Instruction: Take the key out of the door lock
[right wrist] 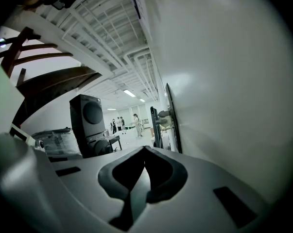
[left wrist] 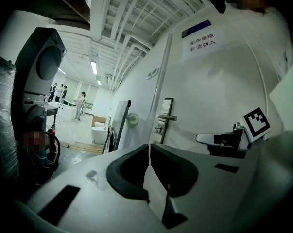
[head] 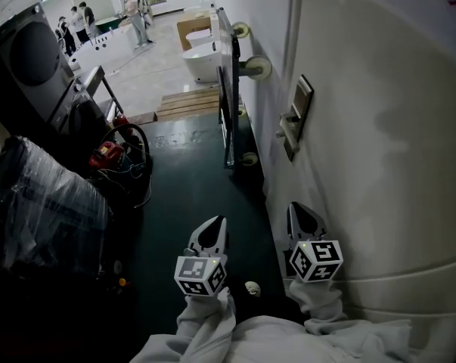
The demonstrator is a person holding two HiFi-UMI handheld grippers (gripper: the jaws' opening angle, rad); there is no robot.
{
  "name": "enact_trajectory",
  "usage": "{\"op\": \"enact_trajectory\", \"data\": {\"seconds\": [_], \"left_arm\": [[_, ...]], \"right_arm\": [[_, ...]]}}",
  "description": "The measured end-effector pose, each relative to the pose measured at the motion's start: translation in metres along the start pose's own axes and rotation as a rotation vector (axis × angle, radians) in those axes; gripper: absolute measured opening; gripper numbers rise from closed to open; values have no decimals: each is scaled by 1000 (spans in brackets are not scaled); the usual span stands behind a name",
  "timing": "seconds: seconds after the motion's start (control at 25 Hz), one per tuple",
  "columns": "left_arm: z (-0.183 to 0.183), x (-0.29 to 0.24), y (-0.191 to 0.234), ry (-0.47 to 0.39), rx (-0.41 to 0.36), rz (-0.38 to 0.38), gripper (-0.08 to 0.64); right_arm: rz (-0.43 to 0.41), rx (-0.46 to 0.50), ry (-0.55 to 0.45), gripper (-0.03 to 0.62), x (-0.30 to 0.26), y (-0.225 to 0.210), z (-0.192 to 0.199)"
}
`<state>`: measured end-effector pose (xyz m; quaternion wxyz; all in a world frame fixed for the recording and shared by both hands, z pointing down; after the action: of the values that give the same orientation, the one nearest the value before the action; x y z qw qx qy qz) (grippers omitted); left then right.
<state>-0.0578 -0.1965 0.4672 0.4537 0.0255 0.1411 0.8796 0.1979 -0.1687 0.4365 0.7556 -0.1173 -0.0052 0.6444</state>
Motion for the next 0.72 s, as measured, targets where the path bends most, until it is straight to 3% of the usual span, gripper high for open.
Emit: {"op": "enact_trajectory", "data": {"seconds": [0.28, 0.72], "left_arm": [[-3, -31, 0, 26, 22, 73, 21], [-24, -120, 25, 91, 158, 189, 21]], "right_arm": [[54, -16, -6, 51, -7, -12, -2], [127, -41, 4, 51, -49, -22, -10]]}}
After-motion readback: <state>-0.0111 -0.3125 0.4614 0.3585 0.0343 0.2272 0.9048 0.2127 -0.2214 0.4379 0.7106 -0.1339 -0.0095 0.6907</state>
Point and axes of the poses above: the fingertips, and each gripper's own axes: x backward along the fingers, y to its left, z out of its underside, the point moved 10 cm from there along x, backward along the fingers, and after that the axes turned 4 degrees about -y, right-handed, at the moved point
